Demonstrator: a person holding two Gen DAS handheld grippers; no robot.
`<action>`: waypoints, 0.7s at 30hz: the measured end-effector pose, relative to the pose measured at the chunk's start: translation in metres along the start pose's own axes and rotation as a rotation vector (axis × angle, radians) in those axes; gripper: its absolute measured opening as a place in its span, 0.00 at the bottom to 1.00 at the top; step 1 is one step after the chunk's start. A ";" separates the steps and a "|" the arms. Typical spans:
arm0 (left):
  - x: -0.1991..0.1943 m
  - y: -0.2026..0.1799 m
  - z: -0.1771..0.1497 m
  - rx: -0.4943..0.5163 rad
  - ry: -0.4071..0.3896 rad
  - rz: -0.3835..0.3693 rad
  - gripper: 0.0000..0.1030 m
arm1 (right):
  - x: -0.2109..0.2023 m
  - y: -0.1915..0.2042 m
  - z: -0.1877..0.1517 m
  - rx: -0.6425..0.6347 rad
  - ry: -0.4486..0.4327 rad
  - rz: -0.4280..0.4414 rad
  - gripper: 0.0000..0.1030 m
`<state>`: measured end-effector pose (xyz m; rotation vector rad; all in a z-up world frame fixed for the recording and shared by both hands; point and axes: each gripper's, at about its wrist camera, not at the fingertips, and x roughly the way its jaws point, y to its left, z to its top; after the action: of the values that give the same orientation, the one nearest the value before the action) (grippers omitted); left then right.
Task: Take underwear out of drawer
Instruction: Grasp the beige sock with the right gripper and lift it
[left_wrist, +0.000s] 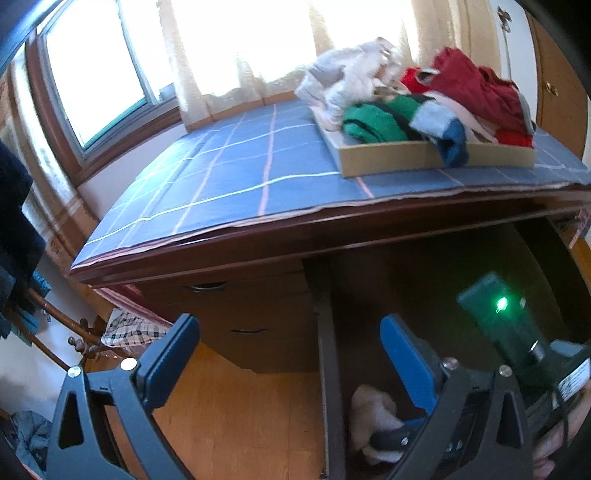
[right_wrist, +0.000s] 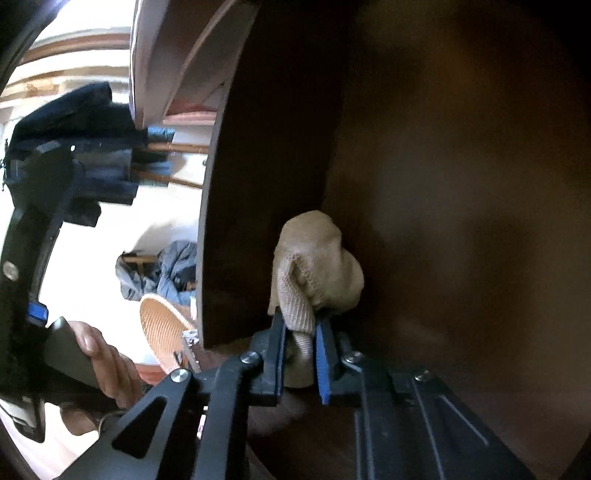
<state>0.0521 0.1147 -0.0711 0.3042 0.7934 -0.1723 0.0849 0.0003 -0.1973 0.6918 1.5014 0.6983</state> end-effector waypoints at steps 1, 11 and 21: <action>0.001 -0.004 0.000 0.005 0.001 -0.009 0.97 | -0.007 -0.005 -0.001 0.010 -0.020 -0.006 0.14; 0.017 -0.049 0.004 0.037 0.026 -0.104 0.97 | -0.090 -0.038 -0.022 0.049 -0.225 -0.087 0.14; 0.030 -0.077 0.006 0.051 0.029 -0.129 0.97 | -0.134 -0.069 -0.050 0.070 -0.364 -0.228 0.14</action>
<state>0.0566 0.0390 -0.1044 0.3042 0.8391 -0.3103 0.0397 -0.1481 -0.1638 0.6481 1.2466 0.3260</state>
